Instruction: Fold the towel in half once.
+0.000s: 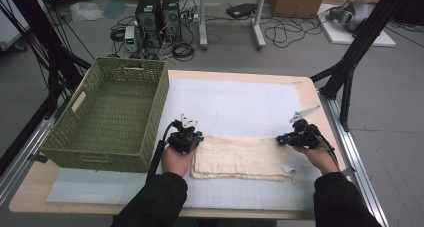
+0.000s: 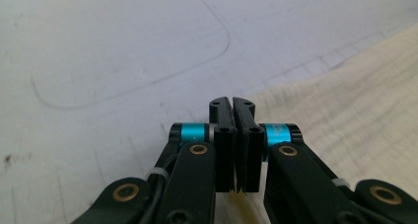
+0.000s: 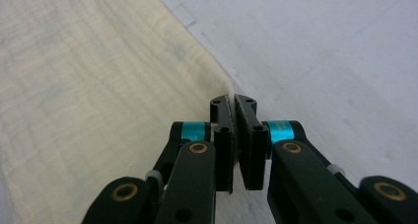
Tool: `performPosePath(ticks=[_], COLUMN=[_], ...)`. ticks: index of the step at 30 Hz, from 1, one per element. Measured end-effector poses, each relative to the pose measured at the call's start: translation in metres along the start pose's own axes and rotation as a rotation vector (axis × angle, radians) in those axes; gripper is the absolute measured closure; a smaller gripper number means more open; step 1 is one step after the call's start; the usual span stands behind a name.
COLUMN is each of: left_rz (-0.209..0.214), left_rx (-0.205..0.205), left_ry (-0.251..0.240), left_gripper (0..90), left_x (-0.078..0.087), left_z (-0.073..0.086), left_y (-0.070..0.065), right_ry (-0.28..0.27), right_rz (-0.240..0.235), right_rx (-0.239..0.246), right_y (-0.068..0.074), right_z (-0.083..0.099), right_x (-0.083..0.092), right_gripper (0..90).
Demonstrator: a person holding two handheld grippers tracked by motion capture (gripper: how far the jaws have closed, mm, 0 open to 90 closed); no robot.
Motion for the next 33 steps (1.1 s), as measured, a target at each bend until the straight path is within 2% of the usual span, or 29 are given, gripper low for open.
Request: performPosePath(ticks=[2,4,6,7,8,9,11,13,15,17,18,22,25,27,33], left_rz=[-0.002,-0.025,-0.029,-0.028,-0.025,-0.023,-0.012,0.002,0.006,0.029,0.022,0.041,0.053,0.064,0.075], left_rx=[0.001,-0.005,0.015,0.011,0.006,0.014,0.029,0.033,0.029,0.026,0.008,0.012,0.012,0.010,0.000], left_ry=[-0.017,-0.021,-0.009,-0.004,0.004,0.010,0.005,-0.001,-0.017,0.001,-0.003,-0.026,0.023,0.033,0.035], left_gripper=[87.3,87.3,86.7,85.7,83.1,77.8,71.8,67.9,66.7,64.7,64.6,62.1,59.3,59.1,59.9], left_x=[-0.004,-0.008,-0.012,-0.014,-0.014,-0.015,-0.013,-0.011,-0.009,-0.008,-0.007,-0.006,-0.010,-0.011,-0.011], left_z=[-0.009,-0.015,-0.015,-0.014,-0.013,-0.013,-0.014,-0.017,-0.021,-0.026,-0.029,-0.035,-0.031,-0.028,-0.026], left_y=[-0.001,0.002,0.008,0.011,0.013,0.014,0.017,0.017,0.017,0.017,0.016,0.016,0.019,0.020,0.021], right_ry=[-0.005,-0.036,-0.073,-0.096,-0.111,-0.110,-0.116,-0.138,-0.164,-0.179,-0.175,-0.184,-0.162,-0.142,-0.134], right_rz=[0.010,-0.003,-0.020,-0.042,-0.050,-0.046,-0.048,-0.041,-0.017,-0.011,-0.007,-0.002,-0.005,-0.012,-0.011], right_rx=[-0.012,-0.030,-0.045,-0.063,-0.077,-0.083,-0.091,-0.105,-0.081,-0.090,-0.094,-0.094,-0.093,-0.089,-0.086], right_y=[-0.002,-0.003,-0.002,-0.002,-0.002,-0.002,-0.004,-0.004,-0.004,-0.005,-0.006,-0.008,-0.007,-0.006,-0.003], right_z=[0.001,0.002,0.005,0.006,0.007,0.008,0.008,0.006,0.004,0.004,0.003,-0.003,-0.003,-0.001,0.009], right_x=[0.005,0.005,0.000,-0.004,-0.007,-0.009,-0.011,-0.009,-0.006,-0.002,0.000,0.006,0.002,-0.002,-0.007], right_gripper=[86.5,86.2,80.4,73.8,68.7,68.3,60.0,59.1,58.9,57.4,56.3,53.5,51.6,51.9,52.4])
Point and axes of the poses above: each handheld gripper's, and its own axes: x roughly backward along the jaws, z roughly out of its underside, y roughly to its left, the point moved 2 cm from there along -x, roughly forward along the jaws, and after that the axes turned 6 degrees about x, right-handed, at the moved point
